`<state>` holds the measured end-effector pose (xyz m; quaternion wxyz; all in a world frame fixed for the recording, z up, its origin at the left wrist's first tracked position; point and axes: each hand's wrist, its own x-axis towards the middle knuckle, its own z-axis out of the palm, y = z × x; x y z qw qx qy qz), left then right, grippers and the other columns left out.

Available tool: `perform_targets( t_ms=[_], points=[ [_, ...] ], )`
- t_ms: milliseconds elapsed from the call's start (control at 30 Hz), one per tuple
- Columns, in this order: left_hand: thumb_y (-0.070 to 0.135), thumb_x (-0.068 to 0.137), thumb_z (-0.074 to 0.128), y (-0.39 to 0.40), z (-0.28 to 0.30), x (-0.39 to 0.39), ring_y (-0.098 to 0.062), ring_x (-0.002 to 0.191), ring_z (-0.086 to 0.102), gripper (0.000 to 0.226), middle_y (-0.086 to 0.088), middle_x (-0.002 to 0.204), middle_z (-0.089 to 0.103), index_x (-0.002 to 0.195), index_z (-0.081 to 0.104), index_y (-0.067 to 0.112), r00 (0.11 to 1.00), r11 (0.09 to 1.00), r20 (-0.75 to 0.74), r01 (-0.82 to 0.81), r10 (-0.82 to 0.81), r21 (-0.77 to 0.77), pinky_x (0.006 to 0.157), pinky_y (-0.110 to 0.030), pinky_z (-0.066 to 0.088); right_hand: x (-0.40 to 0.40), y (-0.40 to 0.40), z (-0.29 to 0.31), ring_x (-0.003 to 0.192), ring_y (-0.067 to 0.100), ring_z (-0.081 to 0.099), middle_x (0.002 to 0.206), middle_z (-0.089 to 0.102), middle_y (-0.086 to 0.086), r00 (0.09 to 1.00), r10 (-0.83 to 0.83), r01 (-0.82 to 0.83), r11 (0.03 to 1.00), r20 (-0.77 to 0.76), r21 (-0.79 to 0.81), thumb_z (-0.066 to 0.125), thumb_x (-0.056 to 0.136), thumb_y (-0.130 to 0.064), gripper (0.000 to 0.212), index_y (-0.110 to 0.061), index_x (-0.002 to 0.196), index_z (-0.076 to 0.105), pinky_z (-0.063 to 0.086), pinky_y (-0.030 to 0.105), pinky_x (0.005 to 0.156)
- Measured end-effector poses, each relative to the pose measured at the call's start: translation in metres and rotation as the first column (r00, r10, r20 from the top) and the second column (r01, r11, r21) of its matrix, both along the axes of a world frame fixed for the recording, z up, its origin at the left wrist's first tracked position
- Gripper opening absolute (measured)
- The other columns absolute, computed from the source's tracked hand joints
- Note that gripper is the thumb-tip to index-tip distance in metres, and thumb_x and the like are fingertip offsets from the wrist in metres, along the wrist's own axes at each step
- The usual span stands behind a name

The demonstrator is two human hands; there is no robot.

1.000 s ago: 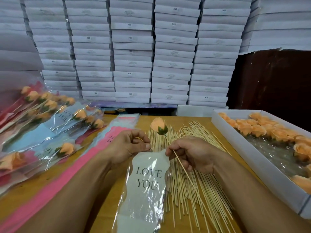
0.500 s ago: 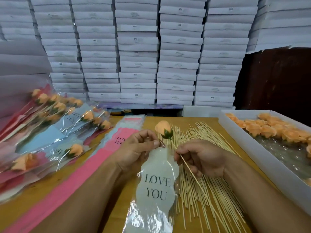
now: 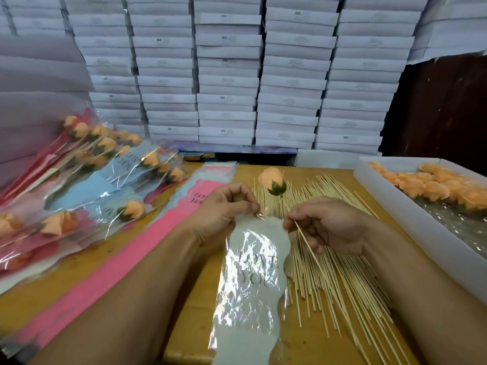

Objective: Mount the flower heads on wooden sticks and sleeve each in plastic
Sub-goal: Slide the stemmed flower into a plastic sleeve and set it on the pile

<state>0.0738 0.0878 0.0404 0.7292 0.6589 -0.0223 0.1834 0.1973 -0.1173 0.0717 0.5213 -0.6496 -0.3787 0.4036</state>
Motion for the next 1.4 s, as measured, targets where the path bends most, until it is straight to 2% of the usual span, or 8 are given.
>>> perform_targets(
  t_ms=[133, 267, 333, 433, 667, 733, 1067, 1400],
  points=[
    [0.004, 0.085, 0.070, -0.001, -0.001, -0.002, -0.020, 0.065, 0.062, 0.009, -0.014, 0.072, 0.065, 0.085, 0.065, 0.012, 1.000, 0.997, -0.012, 0.005, -0.004, 0.081, 0.063, -0.027, 0.048, -0.001, -0.002, 0.002, 0.044, 0.013, 0.052, 0.078, 0.068, 0.010, 0.999, -0.026, 0.025, 1.000, -0.020, -0.006, 0.053, 0.100, -0.015, 0.032, -0.008, 0.078, 0.076, 0.043, 0.023, 0.036],
    [0.003, 0.086, 0.068, -0.001, -0.001, -0.004, -0.014, 0.058, 0.057, 0.010, -0.007, 0.067, 0.060, 0.088, 0.063, 0.011, 0.994, 0.994, -0.024, 0.108, -0.108, -0.009, 0.055, -0.021, 0.047, -0.001, -0.004, 0.006, 0.044, 0.012, 0.050, 0.074, 0.067, 0.015, 0.999, -0.042, 0.041, 0.998, -0.029, -0.038, 0.051, 0.101, -0.019, 0.032, -0.010, 0.079, 0.073, 0.039, 0.022, 0.035],
    [0.007, 0.086, 0.069, -0.002, -0.002, -0.005, -0.013, 0.056, 0.051, 0.009, -0.003, 0.065, 0.056, 0.088, 0.063, 0.015, 0.987, 0.990, -0.072, 0.142, -0.141, 0.013, 0.049, -0.025, 0.032, 0.002, -0.006, 0.009, 0.044, 0.012, 0.049, 0.081, 0.070, 0.019, 0.992, -0.108, 0.105, 0.993, -0.064, -0.056, 0.051, 0.101, -0.020, 0.032, -0.011, 0.078, 0.071, 0.037, 0.021, 0.035],
    [0.015, 0.088, 0.070, -0.001, -0.005, -0.006, -0.019, 0.060, 0.033, 0.009, -0.005, 0.067, 0.046, 0.089, 0.062, 0.020, 0.982, 0.987, -0.129, 0.145, -0.136, 0.064, 0.062, -0.047, 0.005, 0.017, -0.009, 0.022, 0.039, 0.007, 0.043, 0.093, 0.076, 0.022, 0.961, -0.253, 0.248, 0.967, -0.116, -0.054, 0.049, 0.102, -0.021, 0.025, -0.011, 0.084, 0.063, 0.035, 0.018, 0.034],
    [0.016, 0.093, 0.064, -0.007, 0.001, -0.011, -0.013, 0.061, 0.034, 0.010, 0.000, 0.070, 0.042, 0.096, 0.054, 0.015, 0.963, 0.960, -0.142, 0.249, -0.231, 0.131, 0.056, -0.031, 0.024, 0.055, 0.021, 0.053, 0.034, 0.003, 0.039, 0.056, 0.064, 0.003, 0.843, -0.537, 0.538, 0.843, -0.038, 0.000, 0.045, 0.106, -0.020, 0.021, -0.011, 0.098, 0.062, 0.030, 0.015, 0.031],
    [0.014, 0.092, 0.065, -0.008, 0.003, -0.012, -0.013, 0.059, 0.034, 0.012, -0.002, 0.070, 0.040, 0.095, 0.054, 0.013, 0.938, 0.945, -0.157, 0.321, -0.308, 0.066, 0.054, -0.023, 0.035, 0.065, 0.032, 0.060, 0.033, 0.002, 0.039, 0.062, 0.062, 0.004, 0.790, -0.613, 0.613, 0.789, -0.015, 0.046, 0.047, 0.105, -0.018, 0.021, -0.011, 0.094, 0.064, 0.031, 0.013, 0.032],
    [0.009, 0.092, 0.064, -0.006, -0.001, -0.009, -0.014, 0.061, 0.036, 0.010, -0.001, 0.070, 0.042, 0.090, 0.059, 0.018, 0.894, 0.904, -0.150, 0.429, -0.423, 0.004, 0.056, -0.020, 0.039, 0.089, 0.070, 0.087, 0.031, 0.007, 0.038, 0.072, 0.063, 0.012, 0.583, -0.812, 0.798, 0.571, -0.007, 0.193, 0.044, 0.103, -0.005, 0.022, -0.005, 0.108, 0.066, 0.034, 0.015, 0.036],
    [0.017, 0.089, 0.068, -0.009, 0.003, -0.008, -0.019, 0.067, 0.033, 0.008, -0.004, 0.074, 0.042, 0.090, 0.060, 0.021, 0.942, 0.944, -0.142, 0.318, -0.304, 0.089, 0.062, -0.036, 0.021, 0.065, 0.081, 0.059, 0.034, 0.004, 0.041, 0.076, 0.070, 0.014, 0.719, -0.690, 0.695, 0.712, -0.084, 0.104, 0.043, 0.103, -0.005, 0.018, -0.005, 0.103, 0.061, 0.036, 0.015, 0.035]
  ],
)
